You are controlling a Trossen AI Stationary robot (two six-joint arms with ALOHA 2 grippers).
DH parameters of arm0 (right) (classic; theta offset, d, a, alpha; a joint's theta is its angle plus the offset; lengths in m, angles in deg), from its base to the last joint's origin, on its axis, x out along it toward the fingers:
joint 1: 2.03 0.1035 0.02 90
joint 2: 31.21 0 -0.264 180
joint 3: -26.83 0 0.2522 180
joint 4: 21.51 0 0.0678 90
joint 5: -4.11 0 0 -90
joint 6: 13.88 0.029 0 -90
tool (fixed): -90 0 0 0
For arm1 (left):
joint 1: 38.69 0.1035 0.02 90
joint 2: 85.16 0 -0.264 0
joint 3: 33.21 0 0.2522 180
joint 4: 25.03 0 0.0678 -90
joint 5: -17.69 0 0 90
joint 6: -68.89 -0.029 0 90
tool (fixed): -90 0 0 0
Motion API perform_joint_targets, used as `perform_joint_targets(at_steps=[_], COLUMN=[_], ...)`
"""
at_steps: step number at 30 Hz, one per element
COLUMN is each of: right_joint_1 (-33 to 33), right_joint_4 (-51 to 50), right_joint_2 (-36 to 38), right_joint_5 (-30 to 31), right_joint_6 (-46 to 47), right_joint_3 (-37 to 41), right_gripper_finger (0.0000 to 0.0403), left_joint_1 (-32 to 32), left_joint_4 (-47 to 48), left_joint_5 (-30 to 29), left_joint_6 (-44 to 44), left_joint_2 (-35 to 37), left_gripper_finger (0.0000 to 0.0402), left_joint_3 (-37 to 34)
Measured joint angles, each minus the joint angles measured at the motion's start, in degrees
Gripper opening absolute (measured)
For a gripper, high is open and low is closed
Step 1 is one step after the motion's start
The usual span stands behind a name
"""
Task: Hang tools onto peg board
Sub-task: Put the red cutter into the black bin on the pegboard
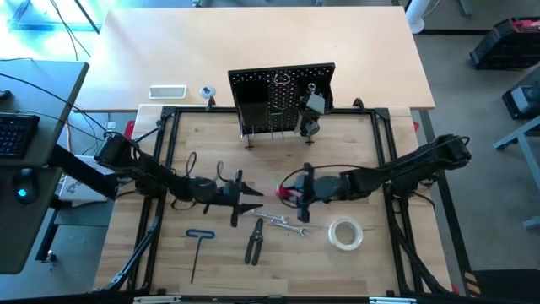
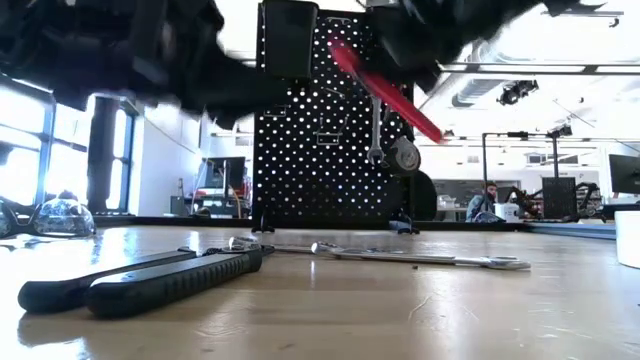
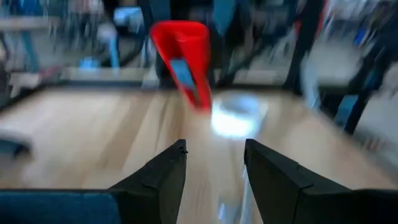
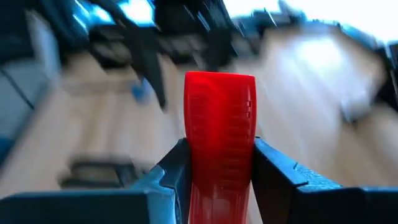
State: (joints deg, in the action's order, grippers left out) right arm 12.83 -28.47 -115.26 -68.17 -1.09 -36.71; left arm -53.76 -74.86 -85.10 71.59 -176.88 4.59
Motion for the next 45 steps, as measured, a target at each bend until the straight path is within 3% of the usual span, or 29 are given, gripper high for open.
perform_joint_targets(at_steps=[6,9,14,18,25,32,39,45], right_joint_1=[0.2,0.2,0.1,-0.6,-0.6,-1.9,-2.2,-2.1], right_joint_4=[20.5,27.4,34.3,38.9,36.4,29.4,30.6,30.6], right_joint_2=[0.1,-0.3,-2.6,-4.8,-7.6,-9.8,-10.1,-10.1], right_joint_5=[-9.1,-12.5,-15.7,-19.9,-24.0,-25.3,-25.7,-25.8], right_joint_6=[-10.9,-13.1,-15.1,-15.9,-19.5,-20.8,-21.2,-20.6], right_joint_3=[-0.1,-0.1,-0.1,-0.2,-5.6,-10.6,-11.0,-11.0], right_gripper_finger=[0.0117,0.0117,0.0117,0.0117,0.0117,0.0117,0.0117,0.0117], left_joint_1=[1.3,1.9,3.1,3.6,5.9,6.9,6.9,7.0], left_joint_4=[-14.3,-14.1,-12.0,-6.2,1.0,0.9,3.8,3.9], left_joint_5=[8.4,9.1,17.3,17.9,29.4,40.3,42.3,44.1], left_joint_6=[-2.3,-2.3,0.1,0.4,3.4,5.4,4.6,4.5], left_joint_2=[0.0,0.1,0.0,0.0,0.0,0.0,0.0,0.0], left_gripper_finger=[0.0158,0.0170,0.0207,0.0230,0.0241,0.0240,0.0193,0.0098], left_joint_3=[0.1,0.9,4.4,7.9,12.7,15.1,16.5,16.4])
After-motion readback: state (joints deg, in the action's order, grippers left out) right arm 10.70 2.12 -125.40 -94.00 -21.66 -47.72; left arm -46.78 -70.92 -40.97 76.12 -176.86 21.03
